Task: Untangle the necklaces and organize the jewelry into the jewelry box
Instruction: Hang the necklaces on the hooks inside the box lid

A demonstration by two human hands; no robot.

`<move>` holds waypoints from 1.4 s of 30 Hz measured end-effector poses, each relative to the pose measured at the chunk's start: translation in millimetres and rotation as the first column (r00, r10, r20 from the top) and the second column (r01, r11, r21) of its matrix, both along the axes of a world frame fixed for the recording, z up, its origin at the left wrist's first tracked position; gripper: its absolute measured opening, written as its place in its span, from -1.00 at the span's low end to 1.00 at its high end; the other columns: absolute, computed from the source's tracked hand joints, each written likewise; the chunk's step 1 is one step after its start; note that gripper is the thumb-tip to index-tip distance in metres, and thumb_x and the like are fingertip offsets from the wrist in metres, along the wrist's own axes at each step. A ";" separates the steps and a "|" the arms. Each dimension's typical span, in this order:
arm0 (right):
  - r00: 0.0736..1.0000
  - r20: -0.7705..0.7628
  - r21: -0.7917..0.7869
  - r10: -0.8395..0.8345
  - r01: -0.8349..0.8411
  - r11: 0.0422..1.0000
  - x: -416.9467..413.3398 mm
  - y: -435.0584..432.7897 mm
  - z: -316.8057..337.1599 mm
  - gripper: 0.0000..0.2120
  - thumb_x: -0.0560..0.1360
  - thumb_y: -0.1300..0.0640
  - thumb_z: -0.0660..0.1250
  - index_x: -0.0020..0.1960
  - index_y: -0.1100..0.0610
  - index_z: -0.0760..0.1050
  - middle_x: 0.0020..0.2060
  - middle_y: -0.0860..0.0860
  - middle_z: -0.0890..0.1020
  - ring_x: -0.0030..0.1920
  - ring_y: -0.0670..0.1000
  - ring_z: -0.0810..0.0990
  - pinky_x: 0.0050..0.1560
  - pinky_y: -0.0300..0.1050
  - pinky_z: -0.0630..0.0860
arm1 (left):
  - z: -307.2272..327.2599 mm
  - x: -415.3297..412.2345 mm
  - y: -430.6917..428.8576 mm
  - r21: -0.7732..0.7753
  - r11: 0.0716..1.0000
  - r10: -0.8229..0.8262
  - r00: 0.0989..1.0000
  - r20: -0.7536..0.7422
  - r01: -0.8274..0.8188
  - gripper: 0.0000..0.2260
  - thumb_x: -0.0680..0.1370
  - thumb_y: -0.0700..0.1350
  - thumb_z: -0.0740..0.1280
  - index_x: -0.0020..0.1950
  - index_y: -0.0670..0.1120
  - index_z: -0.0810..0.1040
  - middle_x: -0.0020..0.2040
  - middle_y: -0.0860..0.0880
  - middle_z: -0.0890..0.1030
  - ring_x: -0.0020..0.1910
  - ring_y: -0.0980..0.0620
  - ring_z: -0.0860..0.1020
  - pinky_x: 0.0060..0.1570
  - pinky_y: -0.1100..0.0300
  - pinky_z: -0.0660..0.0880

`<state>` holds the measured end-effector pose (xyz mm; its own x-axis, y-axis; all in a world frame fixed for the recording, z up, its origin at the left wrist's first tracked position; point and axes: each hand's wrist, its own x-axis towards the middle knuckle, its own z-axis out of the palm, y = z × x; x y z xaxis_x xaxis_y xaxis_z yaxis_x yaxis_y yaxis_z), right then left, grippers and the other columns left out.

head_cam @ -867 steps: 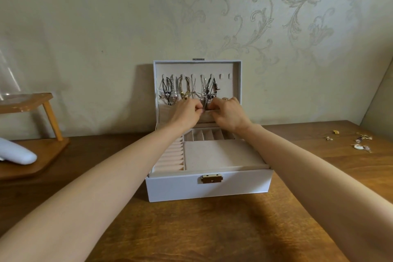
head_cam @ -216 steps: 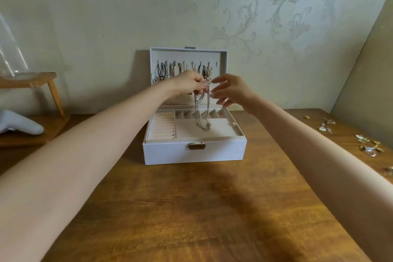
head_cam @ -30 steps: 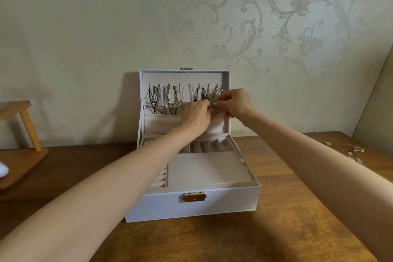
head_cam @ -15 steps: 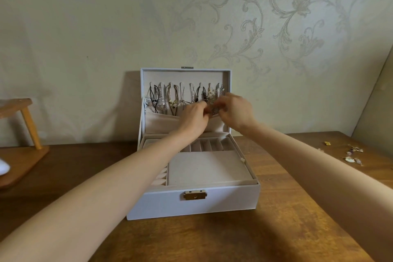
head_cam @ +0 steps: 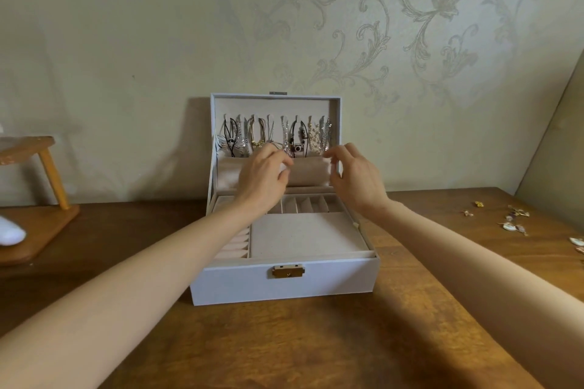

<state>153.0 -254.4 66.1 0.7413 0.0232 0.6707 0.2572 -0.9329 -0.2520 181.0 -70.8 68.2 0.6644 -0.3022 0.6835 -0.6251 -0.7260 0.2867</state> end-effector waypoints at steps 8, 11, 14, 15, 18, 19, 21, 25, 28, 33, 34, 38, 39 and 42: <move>0.842 -0.540 0.347 -0.017 0.241 0.906 -32.3 4.9 -18.1 -0.63 0.57 0.24 0.17 0.36 0.27 0.30 0.28 0.23 0.47 0.30 0.21 0.42 0.15 -0.11 0.34 | -16.1 -43.4 59.7 0.141 0.944 0.315 0.940 -0.129 -0.297 -0.66 0.51 -0.20 0.34 0.25 -0.20 0.37 0.26 -0.19 0.28 0.24 -0.15 0.28 0.20 0.13 0.26; 0.788 -0.615 0.321 -0.023 0.276 0.906 -43.5 8.8 -15.9 -0.69 0.60 0.20 0.13 0.28 0.31 0.41 0.22 0.26 0.52 0.23 0.23 0.47 0.01 -0.13 0.36 | -15.0 -60.2 67.9 0.037 0.943 0.333 0.927 -0.173 -0.332 -0.63 0.46 -0.36 0.28 0.25 -0.22 0.35 0.26 -0.22 0.27 0.24 -0.18 0.25 0.20 0.13 0.24; 0.782 -0.622 0.331 -0.039 0.308 0.892 -55.2 14.1 -14.9 -0.68 0.58 0.29 0.07 0.27 0.33 0.42 0.20 0.27 0.52 0.21 0.24 0.48 0.00 -0.13 0.37 | -15.1 -74.5 71.4 -0.136 0.911 0.302 0.854 -0.423 -0.389 -0.50 0.43 -0.45 0.20 0.35 -0.25 0.23 0.34 -0.24 0.20 0.33 -0.18 0.19 0.29 0.09 0.21; 0.783 -0.621 0.343 -0.038 0.315 0.885 -59.2 15.2 -15.4 -0.67 0.56 0.31 0.06 0.27 0.33 0.43 0.19 0.26 0.53 0.19 0.23 0.49 -0.02 -0.12 0.38 | -16.0 -77.3 72.0 -0.202 0.887 0.255 0.805 -0.536 -0.415 -0.49 0.46 -0.44 0.18 0.40 -0.25 0.18 0.38 -0.24 0.18 0.37 -0.17 0.18 0.33 0.07 0.21; 0.788 -0.614 0.372 -0.036 0.330 0.868 -68.7 19.2 -15.5 -0.66 0.54 0.33 0.05 0.22 0.33 0.46 0.13 0.25 0.55 0.05 0.21 0.52 -0.10 -0.11 0.38 | -20.0 -78.4 75.2 -0.236 0.847 0.168 0.660 -0.732 -0.477 -0.64 0.58 -0.31 0.10 0.38 -0.31 0.28 0.36 -0.26 0.35 0.30 -0.22 0.37 0.22 0.00 0.37; 0.788 -0.614 0.370 -0.042 0.335 0.867 -70.8 20.4 -14.4 -0.66 0.53 0.34 0.05 0.21 0.34 0.47 0.09 0.25 0.55 -0.02 0.18 0.51 -0.13 -0.11 0.38 | -19.9 -78.8 76.1 -0.222 0.848 0.172 0.645 -0.744 -0.482 -0.69 0.60 -0.29 0.08 0.32 -0.33 0.35 0.29 -0.28 0.43 0.22 -0.24 0.44 0.12 -0.01 0.43; 0.786 -0.617 0.369 -0.046 0.341 0.864 -74.3 21.5 -12.4 -0.67 0.52 0.35 0.05 0.17 0.36 0.49 -0.02 0.22 0.52 -0.11 0.15 0.47 -0.17 -0.11 0.38 | -18.6 -80.9 76.6 -0.203 0.858 0.186 0.654 -0.733 -0.472 -0.71 0.59 -0.31 0.05 0.24 -0.36 0.41 0.19 -0.31 0.48 0.05 -0.22 0.51 -0.09 0.05 0.48; 0.788 -0.613 0.369 -0.045 0.337 0.866 -88.6 17.9 -11.1 -0.68 0.50 0.34 0.06 0.13 0.36 0.50 -0.08 0.18 0.49 -0.14 0.15 0.47 -0.21 -0.11 0.37 | -15.5 -95.7 75.3 -0.155 0.888 0.200 0.666 -0.718 -0.433 -0.83 0.57 -0.34 0.04 -0.03 -0.28 0.42 -0.05 -0.22 0.42 -0.38 0.02 0.26 -0.45 0.20 0.19; 0.792 -0.608 0.367 -0.052 0.338 0.867 -106.8 11.6 -13.2 -0.69 0.50 0.34 0.07 0.12 0.33 0.52 -0.07 0.19 0.52 -0.14 0.14 0.48 -0.26 -0.14 0.37 | -16.6 -109.4 71.7 -0.154 0.896 0.183 0.662 -0.727 -0.416 -0.81 0.57 -0.33 0.03 -0.03 -0.29 0.43 0.04 -0.29 0.48 -0.32 -0.02 0.35 -0.45 0.21 0.18; 0.797 -0.598 0.357 -0.085 0.360 0.862 -141.9 -3.5 -16.7 -0.70 0.53 0.31 0.08 0.11 0.30 0.54 -0.09 0.18 0.53 -0.16 0.13 0.48 -0.37 -0.17 0.34 | -19.5 -142.6 57.3 -0.151 0.910 0.170 0.681 -0.712 -0.385 -0.73 0.59 -0.33 0.02 0.22 -0.35 0.39 0.18 -0.29 0.47 -0.20 -0.07 0.43 -0.46 0.23 0.20; 0.797 -0.597 0.358 -0.094 0.370 0.857 -149.3 -6.6 -17.2 -0.69 0.53 0.31 0.07 0.12 0.28 0.55 -0.09 0.18 0.53 -0.16 0.13 0.48 -0.37 -0.17 0.34 | -19.5 -147.8 54.5 -0.147 0.915 0.168 0.685 -0.709 -0.377 -0.72 0.59 -0.32 0.03 0.23 -0.35 0.39 0.19 -0.29 0.47 -0.19 -0.08 0.45 -0.46 0.23 0.20; 0.789 -0.600 0.369 -0.130 0.417 0.831 -177.3 -17.3 -17.2 -0.66 0.52 0.31 0.05 0.14 0.27 0.55 0.00 0.23 0.57 -0.13 0.16 0.50 -0.31 -0.15 0.38 | -20.5 -166.6 43.6 -0.143 0.932 0.141 0.698 -0.702 -0.332 -0.75 0.59 -0.32 0.04 0.19 -0.33 0.42 0.16 -0.29 0.48 -0.29 -0.02 0.41 -0.48 0.24 0.20; 0.788 -0.600 0.371 -0.138 0.427 0.825 -183.8 -20.0 -17.2 -0.66 0.52 0.31 0.05 0.14 0.27 0.55 0.02 0.23 0.57 -0.12 0.16 0.51 -0.28 -0.15 0.39 | -21.1 -170.2 40.5 -0.143 0.937 0.131 0.700 -0.702 -0.319 -0.74 0.59 -0.31 0.04 0.19 -0.33 0.43 0.16 -0.30 0.48 -0.26 -0.04 0.42 -0.47 0.24 0.21; 0.791 -0.593 0.375 -0.152 0.438 0.817 -203.4 -27.1 -16.8 -0.66 0.52 0.31 0.05 0.12 0.27 0.56 -0.02 0.21 0.58 -0.14 0.14 0.50 -0.38 -0.18 0.37 | -23.3 -179.7 31.8 -0.135 0.946 0.121 0.705 -0.699 -0.296 -0.75 0.60 -0.29 0.04 0.18 -0.30 0.44 0.13 -0.24 0.50 -0.12 -0.12 0.51 -0.42 0.25 0.27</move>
<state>-50.4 -281.5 49.3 0.8834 -0.4662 0.0472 -0.3126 -0.6614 -0.6818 1.3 -39.0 44.9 0.9984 0.0013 0.0565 -0.0408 -0.6756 0.7362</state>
